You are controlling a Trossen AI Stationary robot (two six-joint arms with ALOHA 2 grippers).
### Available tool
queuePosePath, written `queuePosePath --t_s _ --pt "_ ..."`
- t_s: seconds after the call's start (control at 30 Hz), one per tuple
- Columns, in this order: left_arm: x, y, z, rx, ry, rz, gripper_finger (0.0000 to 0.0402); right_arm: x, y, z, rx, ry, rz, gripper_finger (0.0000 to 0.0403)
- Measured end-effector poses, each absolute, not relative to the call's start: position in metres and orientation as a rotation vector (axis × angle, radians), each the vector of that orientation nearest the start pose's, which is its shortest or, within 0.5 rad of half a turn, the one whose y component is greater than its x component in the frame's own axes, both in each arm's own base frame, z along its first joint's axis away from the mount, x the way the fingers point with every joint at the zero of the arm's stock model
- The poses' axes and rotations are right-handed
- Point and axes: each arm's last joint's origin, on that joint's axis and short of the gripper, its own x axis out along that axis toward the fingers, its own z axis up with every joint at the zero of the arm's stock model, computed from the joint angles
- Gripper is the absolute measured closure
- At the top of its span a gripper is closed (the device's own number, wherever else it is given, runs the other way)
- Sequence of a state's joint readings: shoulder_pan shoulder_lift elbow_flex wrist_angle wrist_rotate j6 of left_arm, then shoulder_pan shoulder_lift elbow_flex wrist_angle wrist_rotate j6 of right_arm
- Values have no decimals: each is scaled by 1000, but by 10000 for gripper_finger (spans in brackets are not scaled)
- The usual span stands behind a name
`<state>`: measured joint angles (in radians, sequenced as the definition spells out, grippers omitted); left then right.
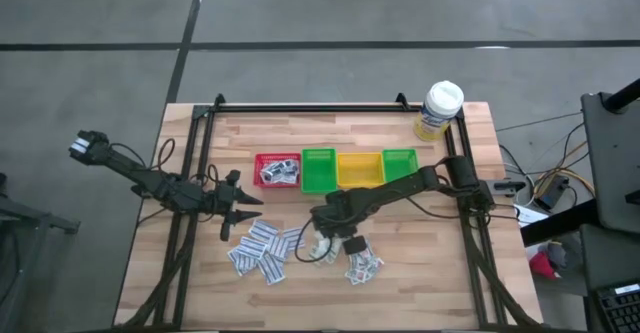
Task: Pick & Place First Aid Supplies
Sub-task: Put the green bandage into the right green basket
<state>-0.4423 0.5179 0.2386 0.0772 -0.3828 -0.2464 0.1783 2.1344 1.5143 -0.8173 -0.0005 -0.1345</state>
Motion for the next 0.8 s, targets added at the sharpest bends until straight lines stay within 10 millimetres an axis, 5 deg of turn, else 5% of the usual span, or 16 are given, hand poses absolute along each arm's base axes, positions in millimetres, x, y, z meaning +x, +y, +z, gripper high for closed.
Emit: queuePosePath --t_s 0.8 --pt "145 -57 198 -179 205 -32 266 390 70 172 -233 1433 238 394"
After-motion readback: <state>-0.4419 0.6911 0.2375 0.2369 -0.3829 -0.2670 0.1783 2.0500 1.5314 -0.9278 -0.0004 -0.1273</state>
